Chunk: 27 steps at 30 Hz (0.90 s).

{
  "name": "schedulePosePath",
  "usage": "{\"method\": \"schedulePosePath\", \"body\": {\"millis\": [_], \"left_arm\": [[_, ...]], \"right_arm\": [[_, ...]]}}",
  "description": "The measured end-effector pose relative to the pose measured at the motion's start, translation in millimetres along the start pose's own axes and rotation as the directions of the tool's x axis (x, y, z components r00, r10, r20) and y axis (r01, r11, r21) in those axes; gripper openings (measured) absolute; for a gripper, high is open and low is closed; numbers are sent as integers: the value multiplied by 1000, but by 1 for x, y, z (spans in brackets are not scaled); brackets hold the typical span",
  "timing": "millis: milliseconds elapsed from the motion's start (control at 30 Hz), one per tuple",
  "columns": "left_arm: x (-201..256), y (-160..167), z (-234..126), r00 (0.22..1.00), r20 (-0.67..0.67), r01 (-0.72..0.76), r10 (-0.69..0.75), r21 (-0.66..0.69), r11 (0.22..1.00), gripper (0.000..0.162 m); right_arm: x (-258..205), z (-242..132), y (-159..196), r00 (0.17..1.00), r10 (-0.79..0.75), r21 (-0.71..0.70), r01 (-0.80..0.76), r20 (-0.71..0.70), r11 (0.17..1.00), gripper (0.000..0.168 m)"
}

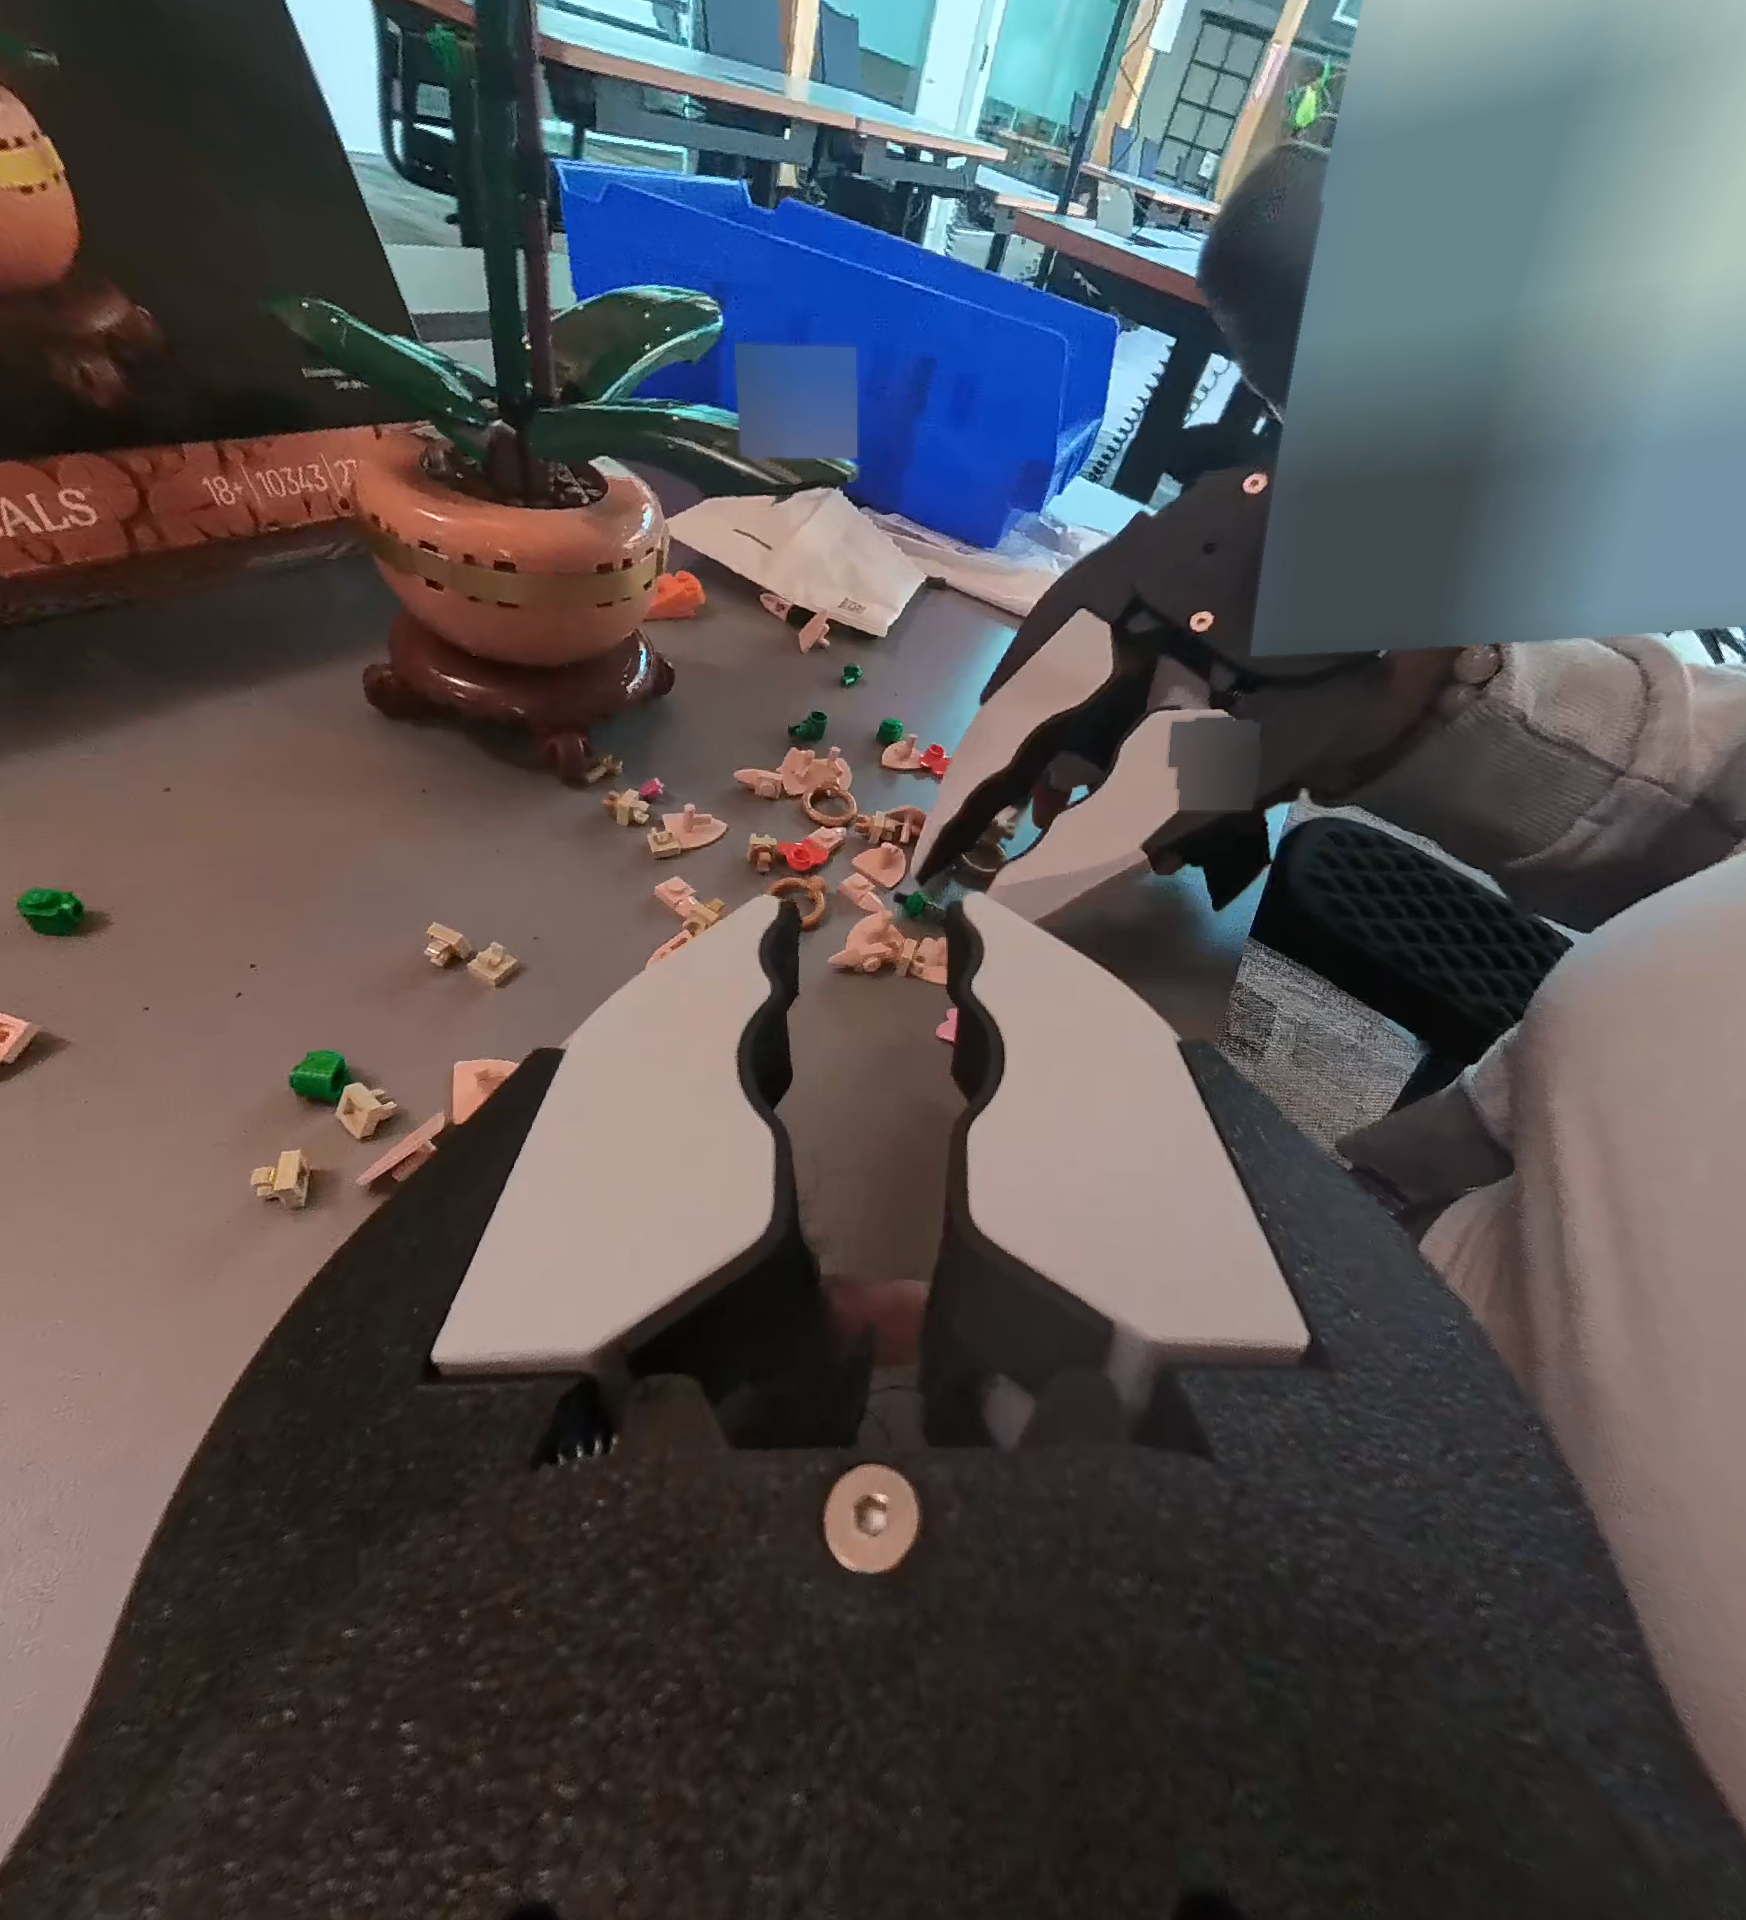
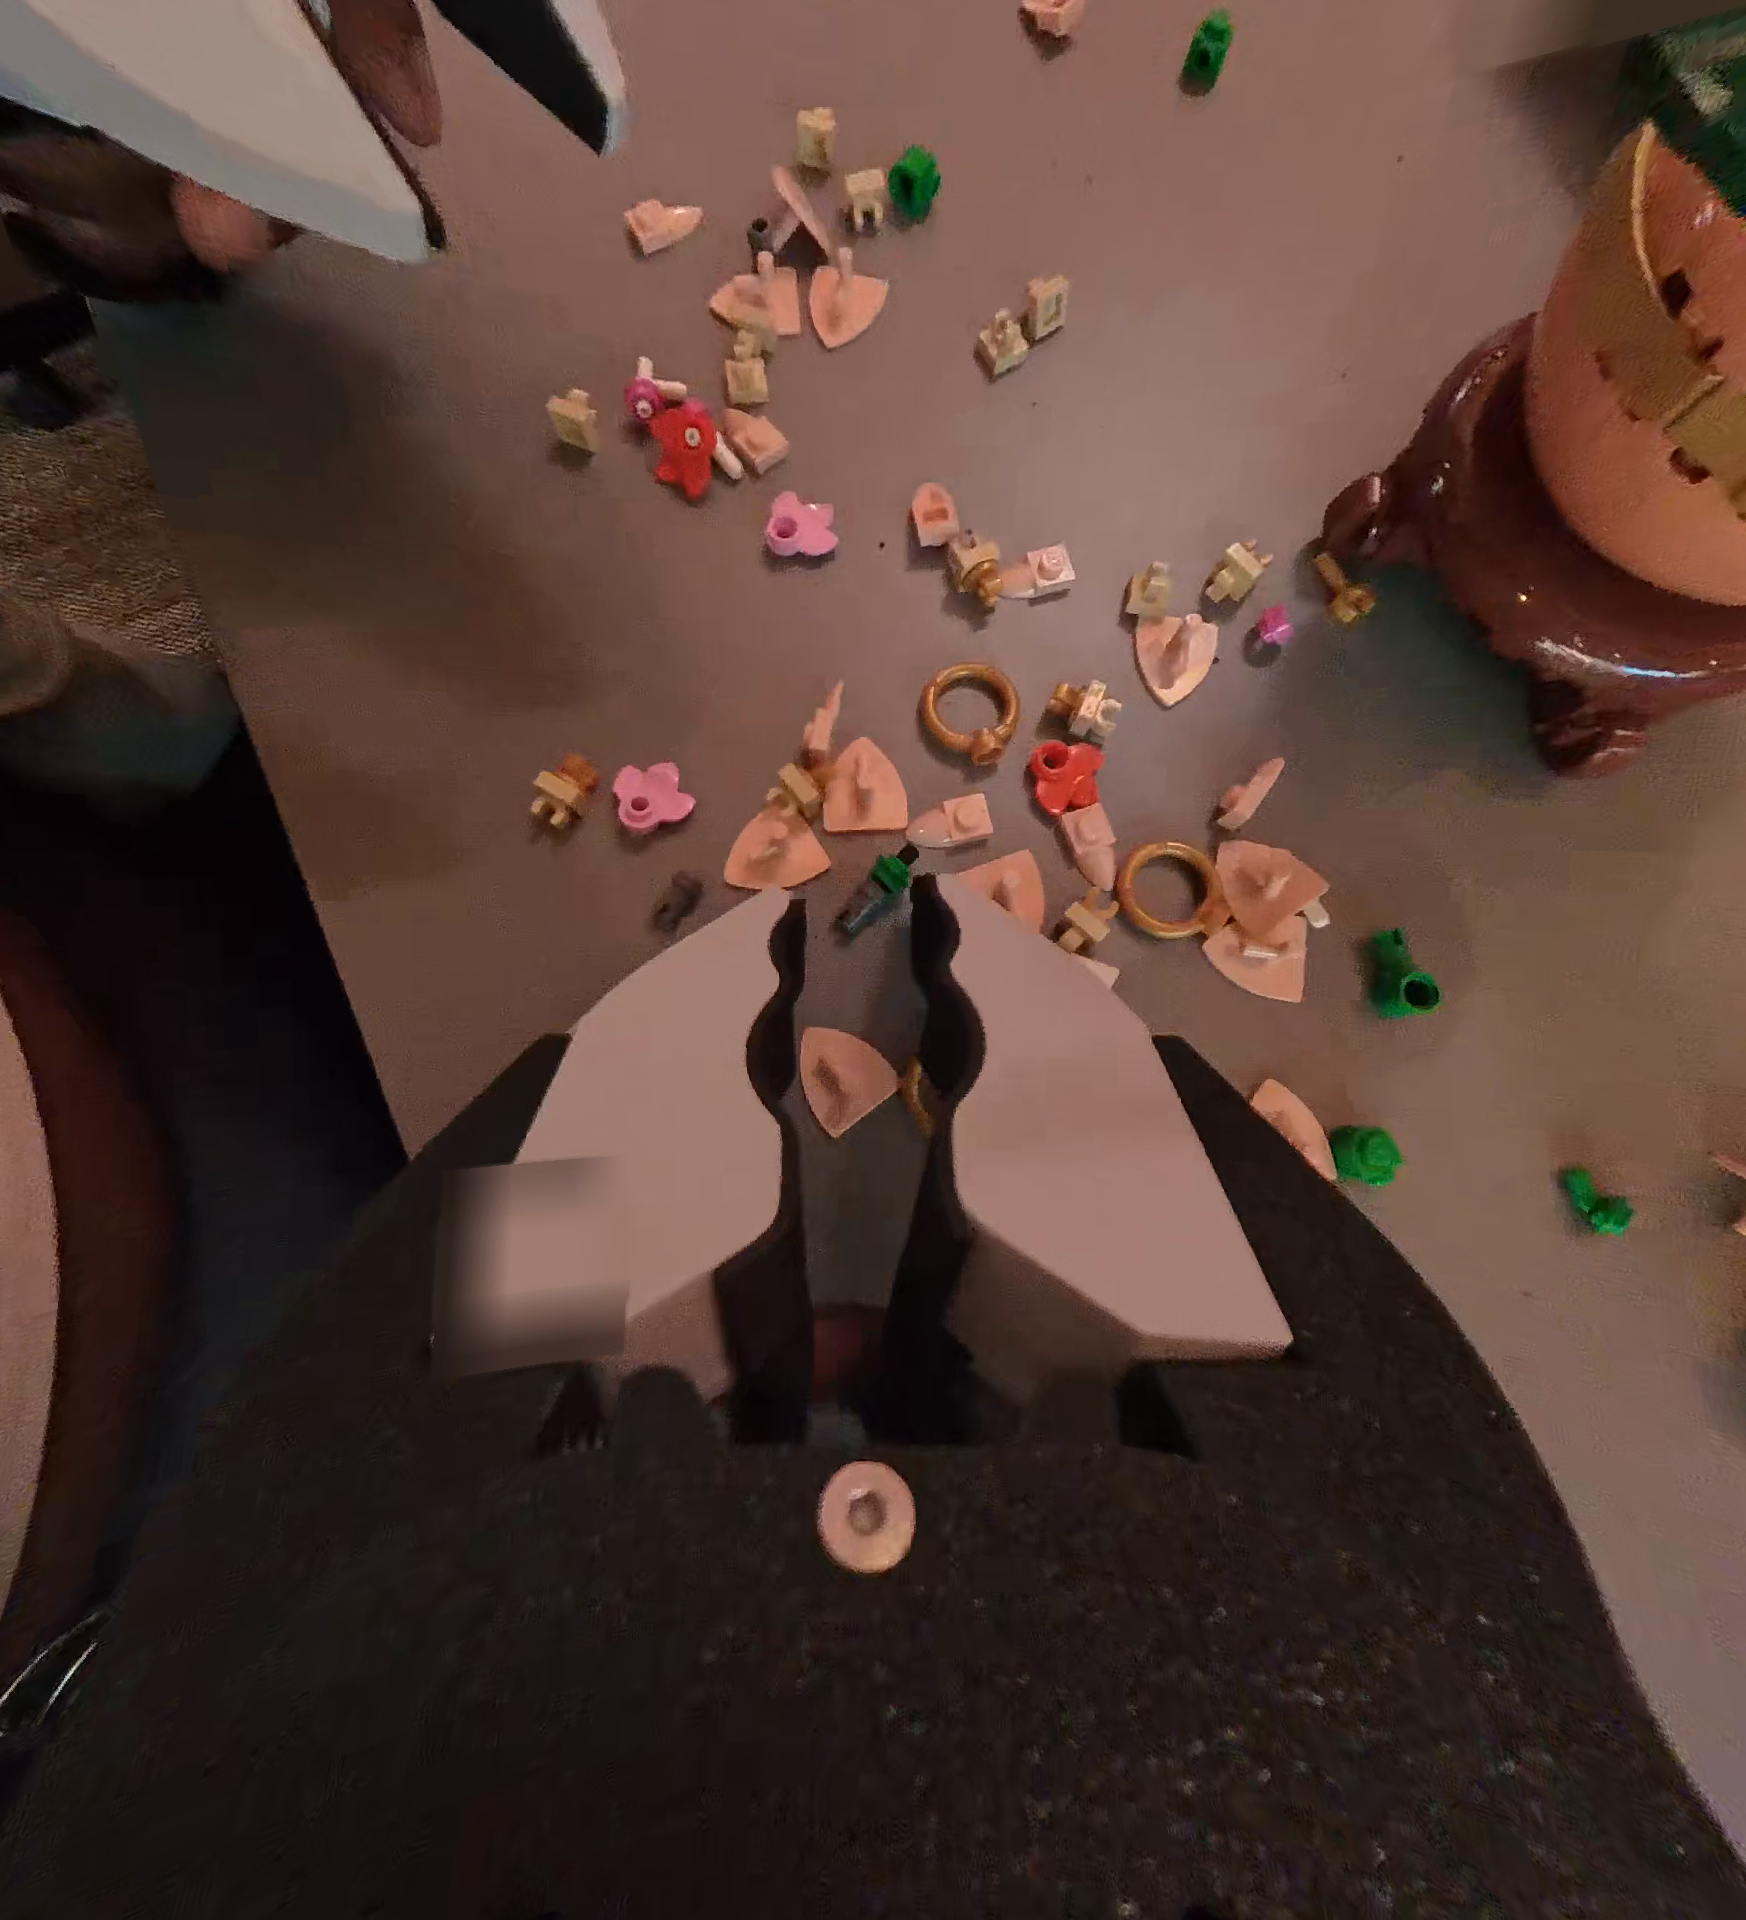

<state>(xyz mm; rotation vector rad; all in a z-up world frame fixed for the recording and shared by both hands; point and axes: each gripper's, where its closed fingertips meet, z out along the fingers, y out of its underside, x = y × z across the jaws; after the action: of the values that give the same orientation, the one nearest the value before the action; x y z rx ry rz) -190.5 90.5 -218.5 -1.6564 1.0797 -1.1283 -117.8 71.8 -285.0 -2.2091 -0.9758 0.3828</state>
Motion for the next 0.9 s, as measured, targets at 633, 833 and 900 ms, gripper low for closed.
{"method": "schedulePosePath", "body": {"millis": [633,833,900], "left_arm": [[2,2,-4,999,20,-43,43,3,999,27],[3,1,-4,999,8,-39,39,10,999,27],[3,1,-5,999,5,-40,40,15,999,27]], "right_arm": [[11,6,1,967,236,-61,-243,-95,968,17],[18,9,-2,947,284,14,-286,-149,958,11],[19,9,-3,951,275,-6,-279,-140,960,13]]}}
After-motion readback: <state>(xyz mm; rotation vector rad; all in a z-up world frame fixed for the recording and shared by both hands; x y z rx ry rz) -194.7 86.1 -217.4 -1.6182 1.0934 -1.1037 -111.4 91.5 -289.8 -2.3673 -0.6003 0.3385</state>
